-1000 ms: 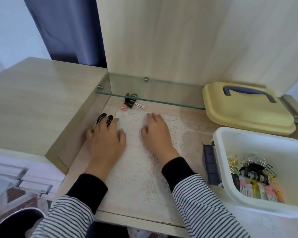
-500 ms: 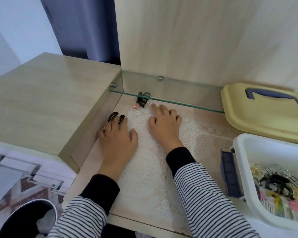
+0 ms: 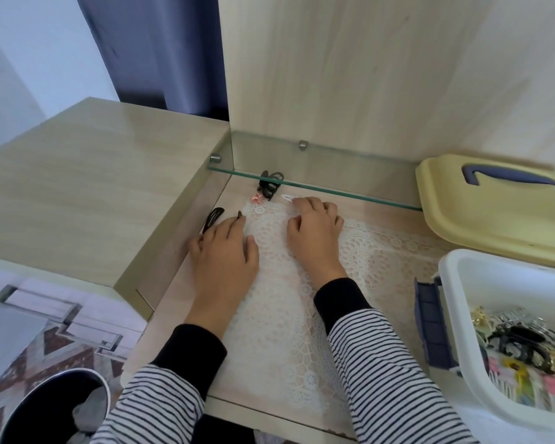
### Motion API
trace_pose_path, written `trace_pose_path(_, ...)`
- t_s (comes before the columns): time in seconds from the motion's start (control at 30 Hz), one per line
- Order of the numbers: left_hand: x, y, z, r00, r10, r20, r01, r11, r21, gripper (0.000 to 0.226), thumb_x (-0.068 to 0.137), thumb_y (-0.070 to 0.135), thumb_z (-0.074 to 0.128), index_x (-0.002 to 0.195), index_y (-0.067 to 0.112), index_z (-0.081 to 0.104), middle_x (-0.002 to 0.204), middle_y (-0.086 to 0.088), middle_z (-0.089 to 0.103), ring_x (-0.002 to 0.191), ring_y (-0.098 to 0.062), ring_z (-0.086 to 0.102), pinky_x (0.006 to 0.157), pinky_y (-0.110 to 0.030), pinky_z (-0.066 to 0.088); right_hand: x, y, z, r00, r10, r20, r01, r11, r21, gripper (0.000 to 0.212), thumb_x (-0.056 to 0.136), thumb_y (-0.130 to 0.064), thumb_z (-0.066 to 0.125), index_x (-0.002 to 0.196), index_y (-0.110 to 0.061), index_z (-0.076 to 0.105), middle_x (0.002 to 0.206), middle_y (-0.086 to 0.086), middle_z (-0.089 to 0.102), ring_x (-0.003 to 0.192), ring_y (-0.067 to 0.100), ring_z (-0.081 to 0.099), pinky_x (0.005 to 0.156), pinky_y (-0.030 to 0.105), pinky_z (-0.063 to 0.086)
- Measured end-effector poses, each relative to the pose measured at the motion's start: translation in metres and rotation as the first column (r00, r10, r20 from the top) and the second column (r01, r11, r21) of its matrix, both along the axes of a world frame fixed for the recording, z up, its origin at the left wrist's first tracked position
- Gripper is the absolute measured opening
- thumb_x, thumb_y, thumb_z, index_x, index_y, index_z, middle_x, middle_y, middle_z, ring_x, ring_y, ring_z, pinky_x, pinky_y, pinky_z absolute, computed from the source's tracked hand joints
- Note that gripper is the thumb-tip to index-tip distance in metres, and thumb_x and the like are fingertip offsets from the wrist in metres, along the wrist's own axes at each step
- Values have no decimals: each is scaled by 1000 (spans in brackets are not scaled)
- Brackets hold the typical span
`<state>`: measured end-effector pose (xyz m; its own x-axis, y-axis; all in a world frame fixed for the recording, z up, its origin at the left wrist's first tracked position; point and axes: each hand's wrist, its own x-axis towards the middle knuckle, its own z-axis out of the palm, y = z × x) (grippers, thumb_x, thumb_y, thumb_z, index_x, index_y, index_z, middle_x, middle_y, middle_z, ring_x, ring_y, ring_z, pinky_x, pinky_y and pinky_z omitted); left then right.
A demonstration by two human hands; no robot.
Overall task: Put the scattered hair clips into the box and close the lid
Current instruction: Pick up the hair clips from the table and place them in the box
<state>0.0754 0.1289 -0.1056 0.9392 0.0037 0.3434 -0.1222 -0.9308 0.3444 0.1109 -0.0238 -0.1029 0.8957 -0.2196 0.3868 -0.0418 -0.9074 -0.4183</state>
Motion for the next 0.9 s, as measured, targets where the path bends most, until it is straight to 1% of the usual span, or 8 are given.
trace_pose_path(0.1,0,2,0,995,-45,84,51,996,-73,37,95,27,49,129,20,60,129,5,62,118,-18,55,99,-42,35,-1,0,0,997,-10,80,6,999,44,36,85,-8,49,118,-17,61,112,3,60,105,23,43,83,32,29)
trace_pose_path(0.2,2,6,0,972,-156,174,201,939,-278,32,93,20,50,120,16,66,117,4,68,107,-14,63,91,-44,50,-3,1,1,991,-6,133,-2,999,53,30,83,-2,52,109,-13,64,104,6,61,100,25,46,79,30,29)
trace_pose_path(0.3,0,7,3,960,-179,217,265,837,-479,25,94,9,55,115,13,69,112,4,69,102,-4,63,90,-34,55,-4,2,2,986,1,166,-10,998,54,25,81,2,54,100,-10,65,95,7,62,94,27,48,75,30,31)
trace_pose_path(0.37,-4,7,8,960,-164,228,263,809,-525,23,93,6,58,111,12,70,110,4,70,100,1,61,90,-22,52,-6,4,4,983,9,186,-16,999,35,24,79,5,56,96,-9,66,89,8,61,87,28,50,72,33,34)
trace_pose_path(0.5,-10,5,15,954,-174,244,274,834,-478,18,92,4,60,105,11,70,103,6,69,94,-4,62,83,-4,42,-15,9,6,983,10,184,-6,1000,-21,24,72,7,60,90,-9,66,81,7,60,79,29,51,66,35,37)
trace_pose_path(0.7,-20,-2,15,927,-246,283,329,895,-300,30,95,10,56,125,15,56,114,0,66,104,-17,62,89,-32,51,-40,16,27,990,68,120,-75,996,56,22,83,2,53,97,-9,66,90,10,60,89,28,46,72,36,38)
trace_pose_path(0.8,-22,-3,17,921,-229,315,324,900,-292,37,97,8,50,134,14,51,116,-7,61,106,-21,58,89,-27,44,-60,16,46,990,79,118,-89,993,83,22,86,0,51,100,-10,64,95,9,57,89,23,38,73,33,36)
trace_pose_path(0.9,-22,-3,20,900,-231,371,344,898,-275,37,96,1,48,132,11,55,111,-10,57,101,-23,56,88,-25,43,-83,12,67,988,139,70,-146,984,99,23,84,2,51,101,-8,64,99,10,51,89,19,28,78,34,39)
